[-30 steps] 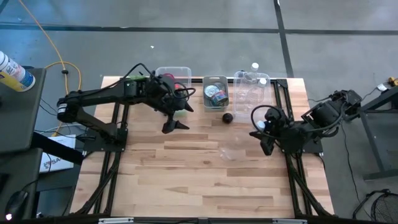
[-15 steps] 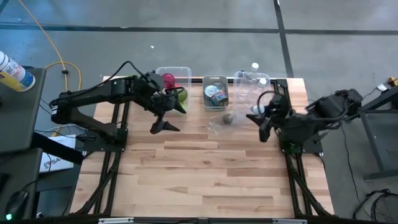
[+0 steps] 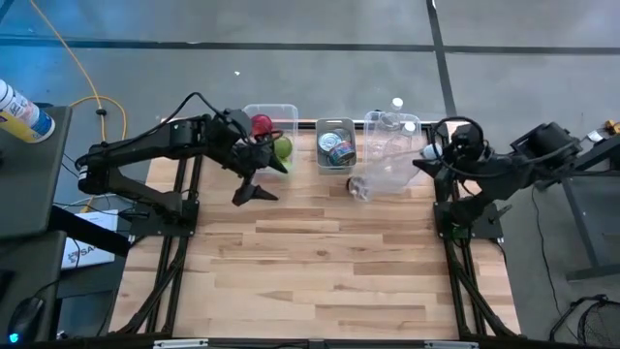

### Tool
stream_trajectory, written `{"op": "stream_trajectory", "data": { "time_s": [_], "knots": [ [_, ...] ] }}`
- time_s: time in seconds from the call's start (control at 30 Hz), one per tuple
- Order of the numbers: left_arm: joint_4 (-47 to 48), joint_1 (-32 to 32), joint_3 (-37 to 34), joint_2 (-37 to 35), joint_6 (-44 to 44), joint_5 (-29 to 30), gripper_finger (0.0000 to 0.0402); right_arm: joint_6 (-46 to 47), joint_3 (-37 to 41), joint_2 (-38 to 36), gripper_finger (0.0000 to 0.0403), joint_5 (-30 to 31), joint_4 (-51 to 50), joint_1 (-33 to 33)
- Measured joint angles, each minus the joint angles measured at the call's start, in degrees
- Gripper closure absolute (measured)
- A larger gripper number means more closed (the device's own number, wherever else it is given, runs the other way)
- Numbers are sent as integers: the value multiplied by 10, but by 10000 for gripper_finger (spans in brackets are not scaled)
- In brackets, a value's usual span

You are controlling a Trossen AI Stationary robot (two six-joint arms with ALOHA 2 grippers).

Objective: Pick & Place Food Item
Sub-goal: Put the empty water bottle into the right transparent bin

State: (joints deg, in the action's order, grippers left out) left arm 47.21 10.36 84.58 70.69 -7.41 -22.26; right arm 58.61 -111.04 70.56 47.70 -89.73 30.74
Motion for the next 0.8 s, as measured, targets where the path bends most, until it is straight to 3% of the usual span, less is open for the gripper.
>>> {"op": "stream_trajectory", "data": {
  "time_s": [0.33, 0.8],
  "knots": [
    [-25, 28, 0, 2, 14, -2, 29, -49, 0, -16, 276, -10, -2, -35],
    [-24, 28, 0, 5, -1, -1, 29, -139, 0, -49, 278, -79, -3, -151]
  ]
}}
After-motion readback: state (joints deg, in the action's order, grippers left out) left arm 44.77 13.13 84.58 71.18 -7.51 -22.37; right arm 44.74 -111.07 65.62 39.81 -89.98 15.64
